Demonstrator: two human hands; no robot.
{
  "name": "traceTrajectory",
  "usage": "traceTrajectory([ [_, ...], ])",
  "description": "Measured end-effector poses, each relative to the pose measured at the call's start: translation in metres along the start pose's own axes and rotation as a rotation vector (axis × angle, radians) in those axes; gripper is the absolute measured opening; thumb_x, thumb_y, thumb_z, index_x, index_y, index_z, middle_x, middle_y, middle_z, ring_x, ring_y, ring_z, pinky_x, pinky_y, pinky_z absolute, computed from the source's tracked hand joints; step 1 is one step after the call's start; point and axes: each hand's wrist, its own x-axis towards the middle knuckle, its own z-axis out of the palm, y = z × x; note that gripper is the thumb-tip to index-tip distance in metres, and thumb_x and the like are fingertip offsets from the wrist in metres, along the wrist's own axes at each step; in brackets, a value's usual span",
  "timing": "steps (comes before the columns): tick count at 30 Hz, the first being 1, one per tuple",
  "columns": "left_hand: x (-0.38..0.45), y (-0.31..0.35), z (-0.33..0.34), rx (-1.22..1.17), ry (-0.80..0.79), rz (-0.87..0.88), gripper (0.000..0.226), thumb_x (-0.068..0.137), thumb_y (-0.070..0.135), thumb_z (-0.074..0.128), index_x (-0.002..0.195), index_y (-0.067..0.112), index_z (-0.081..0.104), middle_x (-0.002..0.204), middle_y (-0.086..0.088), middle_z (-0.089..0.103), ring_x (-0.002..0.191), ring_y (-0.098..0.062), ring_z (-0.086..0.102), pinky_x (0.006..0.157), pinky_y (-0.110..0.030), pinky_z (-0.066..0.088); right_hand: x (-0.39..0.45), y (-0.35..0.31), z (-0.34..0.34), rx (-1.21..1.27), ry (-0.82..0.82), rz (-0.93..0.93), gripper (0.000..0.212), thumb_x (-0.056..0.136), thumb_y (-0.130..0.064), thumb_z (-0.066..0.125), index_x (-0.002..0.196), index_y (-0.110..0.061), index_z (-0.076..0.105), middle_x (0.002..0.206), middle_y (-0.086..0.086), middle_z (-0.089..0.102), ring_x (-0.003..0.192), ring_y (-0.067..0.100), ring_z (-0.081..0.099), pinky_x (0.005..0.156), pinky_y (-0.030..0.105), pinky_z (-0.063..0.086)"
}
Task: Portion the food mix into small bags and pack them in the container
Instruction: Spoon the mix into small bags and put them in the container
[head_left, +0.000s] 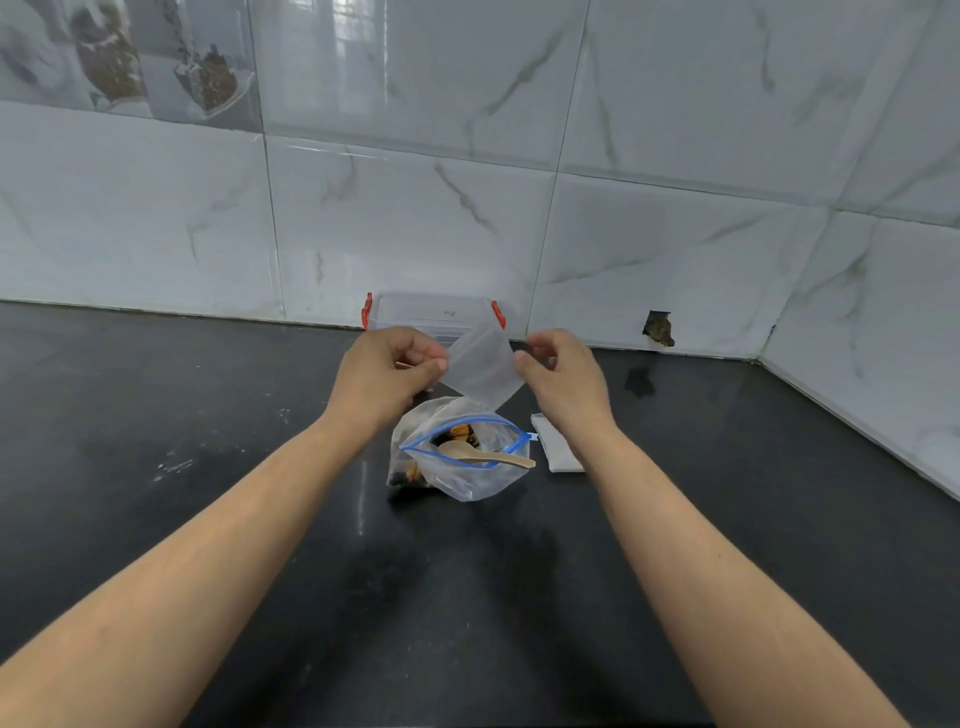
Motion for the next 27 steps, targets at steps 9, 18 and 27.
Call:
traceTrajectory([
  [9, -0.011, 0.002, 0.013, 0.035, 0.111, 0.024, 0.006, 0.078, 0.018, 0.073, 0.076, 0.023, 0.07, 0.071, 0.01, 0.067, 0.07, -0.009, 0.065, 0.067, -0.035, 0.057, -0.013, -0.03, 0.021, 0.084, -0.059, -0.114, 0.031, 0.086, -0.047, 0.06, 0.084, -0.021, 0.075, 0.07, -0.01, 0.068, 0.071, 0.008, 0.064, 0.071, 0.031, 0.053],
  [18, -0.01, 0.01, 0.008, -0.163, 0.077, -0.063, 0.021, 0.083, 0.03, 0.07, 0.098, 0.015, 0.065, 0.077, -0.001, 0.07, 0.074, -0.014, 0.072, 0.056, -0.031, 0.057, -0.016, -0.038, 0.02, 0.005, -0.091, -0.211, 0.015, 0.087, -0.028, 0.062, 0.087, -0.022, 0.076, 0.068, -0.009, 0.067, 0.067, 0.008, 0.062, 0.066, 0.029, 0.051],
  [27, -0.017, 0.008, 0.009, 0.424, 0.186, 0.096, 0.028, 0.079, 0.019, 0.06, 0.107, 0.023, 0.06, 0.063, 0.005, 0.061, 0.062, -0.012, 0.058, 0.057, -0.024, 0.043, -0.024, -0.04, 0.022, -0.452, 0.082, -0.181, 0.018, 0.087, -0.024, 0.049, 0.088, -0.017, 0.066, 0.077, -0.003, 0.063, 0.069, 0.017, 0.058, 0.056, 0.026, 0.038],
])
